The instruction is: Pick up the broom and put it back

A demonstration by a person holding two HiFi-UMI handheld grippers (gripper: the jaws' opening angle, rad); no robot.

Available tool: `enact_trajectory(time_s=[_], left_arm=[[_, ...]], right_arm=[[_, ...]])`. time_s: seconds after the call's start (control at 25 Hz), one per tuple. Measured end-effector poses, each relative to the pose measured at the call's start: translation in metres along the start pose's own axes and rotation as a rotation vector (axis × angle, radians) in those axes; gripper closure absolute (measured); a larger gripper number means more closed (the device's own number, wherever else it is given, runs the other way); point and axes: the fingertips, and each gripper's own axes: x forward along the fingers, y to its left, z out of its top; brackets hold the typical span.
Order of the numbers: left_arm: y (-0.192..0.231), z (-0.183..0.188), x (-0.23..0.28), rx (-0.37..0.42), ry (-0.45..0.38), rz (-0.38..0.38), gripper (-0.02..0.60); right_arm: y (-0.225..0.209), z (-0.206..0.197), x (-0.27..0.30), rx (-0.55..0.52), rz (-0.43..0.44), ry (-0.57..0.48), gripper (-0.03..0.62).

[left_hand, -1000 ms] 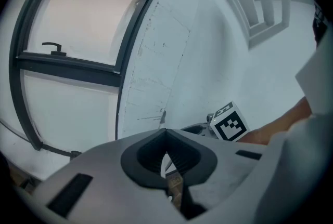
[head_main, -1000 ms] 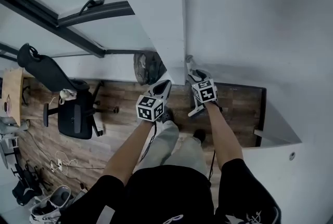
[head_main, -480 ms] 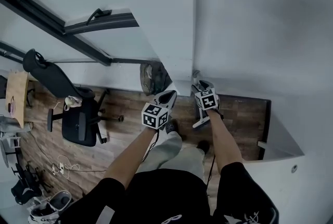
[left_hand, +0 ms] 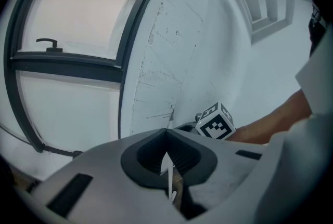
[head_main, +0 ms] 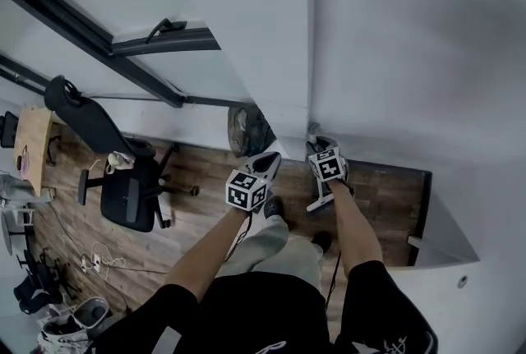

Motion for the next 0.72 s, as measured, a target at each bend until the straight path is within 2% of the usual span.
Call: enact_trajectory(time_s=[0.72], left_arm=[[-0.022,-0.016,-0.007,-0.009,0.0,0.036,0.563]], right_arm=[[0.009,-0.014,-0.042,-0.024,0.054,-0.043,0.479]])
